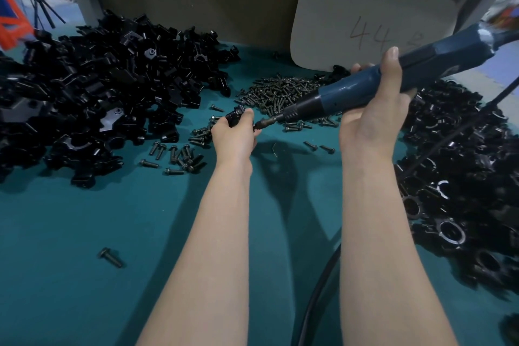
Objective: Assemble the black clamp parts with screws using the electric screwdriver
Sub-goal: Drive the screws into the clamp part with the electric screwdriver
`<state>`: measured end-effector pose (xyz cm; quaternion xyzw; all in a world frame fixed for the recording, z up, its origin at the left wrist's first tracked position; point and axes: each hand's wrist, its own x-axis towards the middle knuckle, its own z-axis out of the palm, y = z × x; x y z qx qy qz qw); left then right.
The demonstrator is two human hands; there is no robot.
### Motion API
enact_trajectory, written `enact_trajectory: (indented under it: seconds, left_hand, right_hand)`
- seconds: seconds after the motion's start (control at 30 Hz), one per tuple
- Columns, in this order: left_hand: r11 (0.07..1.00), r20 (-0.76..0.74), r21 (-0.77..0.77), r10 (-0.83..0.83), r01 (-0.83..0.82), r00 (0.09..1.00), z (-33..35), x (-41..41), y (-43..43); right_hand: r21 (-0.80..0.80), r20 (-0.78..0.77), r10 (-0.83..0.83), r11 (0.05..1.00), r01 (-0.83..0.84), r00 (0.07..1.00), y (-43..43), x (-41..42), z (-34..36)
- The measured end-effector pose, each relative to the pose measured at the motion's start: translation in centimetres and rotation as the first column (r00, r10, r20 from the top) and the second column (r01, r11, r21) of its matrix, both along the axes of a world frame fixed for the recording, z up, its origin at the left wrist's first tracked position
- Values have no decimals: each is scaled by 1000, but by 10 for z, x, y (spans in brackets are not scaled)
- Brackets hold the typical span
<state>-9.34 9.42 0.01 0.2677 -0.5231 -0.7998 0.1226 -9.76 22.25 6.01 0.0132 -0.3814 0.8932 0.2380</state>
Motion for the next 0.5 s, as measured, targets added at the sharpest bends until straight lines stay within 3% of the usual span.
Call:
enact_trajectory:
  seconds: [0.23,0.5]
  left_hand:
    - [997,42,65,34,-37,999,-2,-1,0]
    - [996,49,14,82,-82,995,-4,-1,0]
  right_hand:
    - [156,-103,16,988,0,995,-16,3,3]
    - [131,-78,16,991,-6,997,-18,2,-2]
